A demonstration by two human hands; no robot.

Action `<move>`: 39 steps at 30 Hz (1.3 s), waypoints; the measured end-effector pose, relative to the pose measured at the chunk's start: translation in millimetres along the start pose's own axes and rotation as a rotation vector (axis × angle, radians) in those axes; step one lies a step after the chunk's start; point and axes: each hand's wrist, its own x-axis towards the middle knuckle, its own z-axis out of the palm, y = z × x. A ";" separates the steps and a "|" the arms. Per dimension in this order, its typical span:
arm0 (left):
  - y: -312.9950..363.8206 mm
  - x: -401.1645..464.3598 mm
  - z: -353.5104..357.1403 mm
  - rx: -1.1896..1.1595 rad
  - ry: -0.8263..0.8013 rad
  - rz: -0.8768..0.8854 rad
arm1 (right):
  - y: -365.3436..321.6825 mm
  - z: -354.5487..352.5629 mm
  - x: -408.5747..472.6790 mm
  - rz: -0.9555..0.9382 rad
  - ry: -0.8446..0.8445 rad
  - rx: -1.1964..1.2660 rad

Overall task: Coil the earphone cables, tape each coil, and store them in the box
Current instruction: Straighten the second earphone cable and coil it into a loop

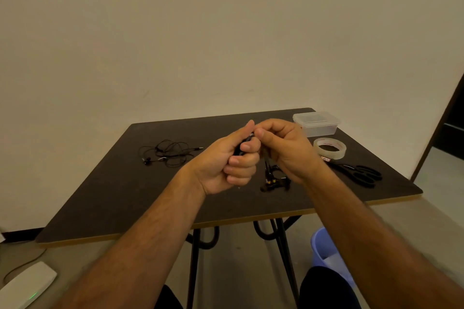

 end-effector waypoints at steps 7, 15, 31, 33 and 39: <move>0.1 3.8 -2.4 -0.091 0.075 0.259 | 19.1 16.1 -11.2 0.047 0.084 -0.017; -1.7 9.3 5.6 0.063 0.458 0.585 | 24.0 32.0 -26.3 0.186 0.089 -0.038; -8.4 11.8 6.4 -0.104 0.661 0.724 | 19.2 42.3 -28.3 0.090 0.120 0.023; -9.1 11.7 7.4 -0.178 0.695 0.701 | 22.0 45.0 -28.2 0.030 0.143 -0.120; -12.9 10.4 10.8 -0.279 0.739 0.692 | 31.9 45.5 -30.7 -0.179 0.261 -0.727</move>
